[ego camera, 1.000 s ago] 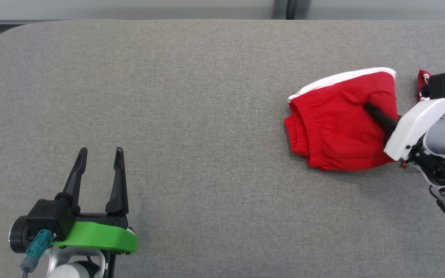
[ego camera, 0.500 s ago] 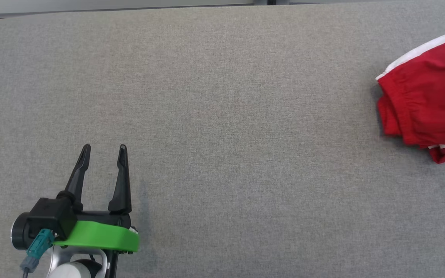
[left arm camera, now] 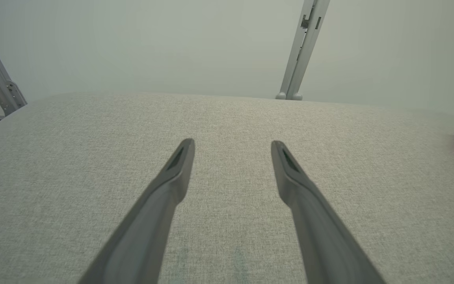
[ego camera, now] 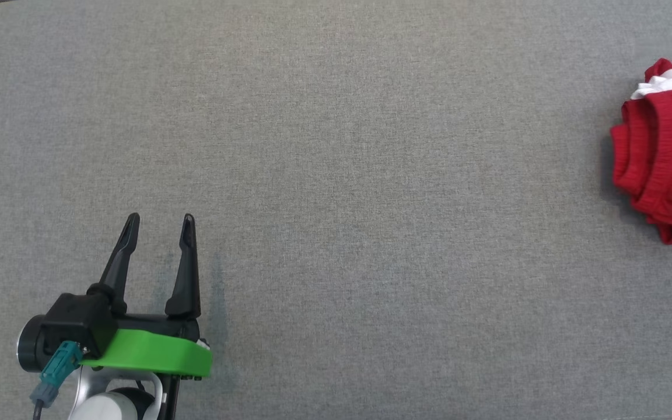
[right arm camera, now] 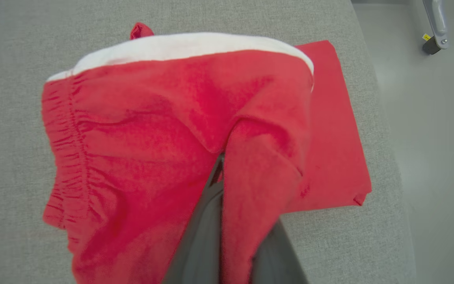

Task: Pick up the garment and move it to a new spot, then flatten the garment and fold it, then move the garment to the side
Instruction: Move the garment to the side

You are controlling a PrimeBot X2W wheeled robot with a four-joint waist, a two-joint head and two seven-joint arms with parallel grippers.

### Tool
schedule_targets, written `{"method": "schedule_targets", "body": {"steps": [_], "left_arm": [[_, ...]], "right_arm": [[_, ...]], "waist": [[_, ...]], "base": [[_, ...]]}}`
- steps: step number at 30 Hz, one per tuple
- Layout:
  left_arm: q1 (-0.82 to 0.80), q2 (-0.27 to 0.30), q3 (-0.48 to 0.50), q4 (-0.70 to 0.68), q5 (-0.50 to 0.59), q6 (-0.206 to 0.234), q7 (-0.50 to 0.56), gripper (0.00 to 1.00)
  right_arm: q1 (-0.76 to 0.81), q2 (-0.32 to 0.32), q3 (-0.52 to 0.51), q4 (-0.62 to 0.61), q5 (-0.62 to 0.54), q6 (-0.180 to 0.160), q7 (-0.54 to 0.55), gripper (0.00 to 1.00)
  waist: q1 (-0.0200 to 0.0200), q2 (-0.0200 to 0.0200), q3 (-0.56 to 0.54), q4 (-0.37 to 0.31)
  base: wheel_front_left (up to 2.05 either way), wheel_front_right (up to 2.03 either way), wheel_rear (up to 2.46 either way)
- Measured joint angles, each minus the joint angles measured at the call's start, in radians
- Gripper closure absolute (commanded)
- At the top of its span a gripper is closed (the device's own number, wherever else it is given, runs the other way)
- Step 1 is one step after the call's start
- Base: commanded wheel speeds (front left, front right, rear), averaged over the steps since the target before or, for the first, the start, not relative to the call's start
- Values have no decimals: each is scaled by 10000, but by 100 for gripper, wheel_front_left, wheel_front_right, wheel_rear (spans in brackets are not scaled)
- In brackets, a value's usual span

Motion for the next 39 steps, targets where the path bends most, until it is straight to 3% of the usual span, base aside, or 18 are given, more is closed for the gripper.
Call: {"method": "schedule_targets", "body": {"steps": [2,3,6,9,18,29,39], "left_arm": [[-85,0,-6,-52,0,0,10,0],[-90,2,13,-58,0,0,10,0],[-129,6,2,-25,0,-2,44,0],[-205,4,2,-6,-2,-6,86,0],[-239,31,69,63,0,-6,94,0],[-290,25,36,341,-2,-6,92,0],[-276,12,437,742,-2,-6,-205,0]], "right_arm": [[221,-180,-6,270,-385,-125,-240,100],[232,-213,-36,360,-510,-180,-410,91],[253,-299,-186,681,-1099,-299,-1089,0],[349,-224,-303,880,-1415,-353,-1674,0],[596,803,-199,1262,-2086,-412,-3175,0],[1034,1482,-786,2406,-2253,-422,-4128,0],[1081,1722,-1521,1576,-3218,-424,-6560,0]], "waist": [[0,0,110,-11],[0,0,144,-18],[0,0,216,-39],[0,0,254,-65],[0,-1,233,-358],[0,-1,-43,-522],[0,-1,-664,-564]], "base": [[0,0,0],[0,0,0],[0,0,0],[0,0,0],[0,0,0],[0,0,0],[0,0,0]]}}
